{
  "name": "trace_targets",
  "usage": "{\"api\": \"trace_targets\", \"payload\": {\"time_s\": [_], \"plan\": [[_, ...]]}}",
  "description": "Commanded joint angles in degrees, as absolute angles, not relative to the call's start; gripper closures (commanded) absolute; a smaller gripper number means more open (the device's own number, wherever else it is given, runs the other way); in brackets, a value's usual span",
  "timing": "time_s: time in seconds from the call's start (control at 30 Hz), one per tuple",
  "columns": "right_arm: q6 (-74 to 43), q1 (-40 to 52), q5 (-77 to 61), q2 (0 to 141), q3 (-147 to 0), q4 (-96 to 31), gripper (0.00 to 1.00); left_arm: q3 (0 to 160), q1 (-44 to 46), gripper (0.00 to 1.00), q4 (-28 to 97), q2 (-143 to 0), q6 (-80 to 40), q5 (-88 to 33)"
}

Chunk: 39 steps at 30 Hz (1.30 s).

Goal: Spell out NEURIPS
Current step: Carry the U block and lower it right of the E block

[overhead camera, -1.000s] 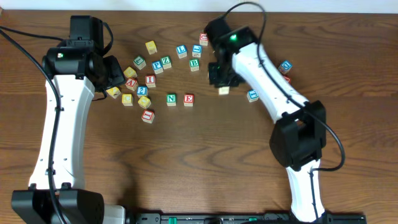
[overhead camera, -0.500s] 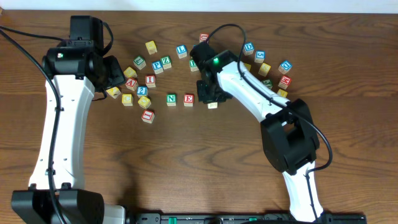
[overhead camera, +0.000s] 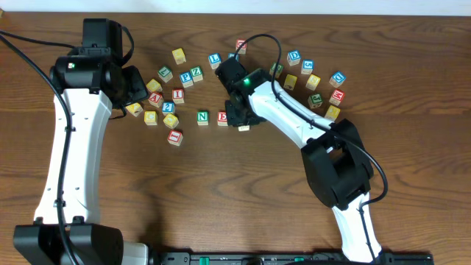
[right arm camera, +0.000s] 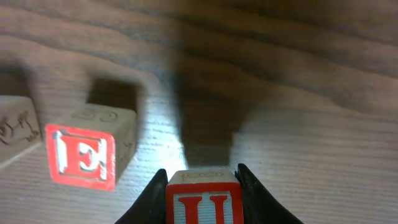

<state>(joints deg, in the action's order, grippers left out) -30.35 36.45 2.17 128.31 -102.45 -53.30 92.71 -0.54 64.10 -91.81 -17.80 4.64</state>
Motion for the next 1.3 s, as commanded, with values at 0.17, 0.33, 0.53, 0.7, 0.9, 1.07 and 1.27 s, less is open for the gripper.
{"api": "trace_targets", "payload": {"time_s": [0.17,0.33,0.53,0.7,0.9,1.07,1.27], "plan": [[-34.9,38.3,7.4,128.7,-101.9,-50.9,0.77,93.1,-0.6,0.39,64.2,-91.4,-18.1,4.7],[-35.2,38.6,7.1,130.0,-101.9,-50.4,0.77,93.1,-0.6,0.39,64.2,-91.4,-18.1,4.7],[-35.3,38.7,6.7,130.8,-101.9,-50.3,0.77,93.1,-0.6,0.39,64.2,-91.4,-18.1,4.7],[-35.8,38.8,6.8,130.9,-101.9,-49.2,0.77,93.1,-0.6,0.39,64.2,-91.4,-18.1,4.7],[-36.2,38.8,7.0,131.7,-101.9,-48.2,0.66,93.1,-0.6,0.39,64.3,-91.4,-18.1,4.7],[-36.2,38.8,6.9,131.7,-101.9,-48.3,0.55,93.1,-0.6,0.39,64.3,-91.4,-18.1,4.7],[-36.2,38.7,5.9,131.7,-102.4,-48.7,0.52,93.1,-0.6,0.39,64.2,-91.4,-18.1,4.7]]}}
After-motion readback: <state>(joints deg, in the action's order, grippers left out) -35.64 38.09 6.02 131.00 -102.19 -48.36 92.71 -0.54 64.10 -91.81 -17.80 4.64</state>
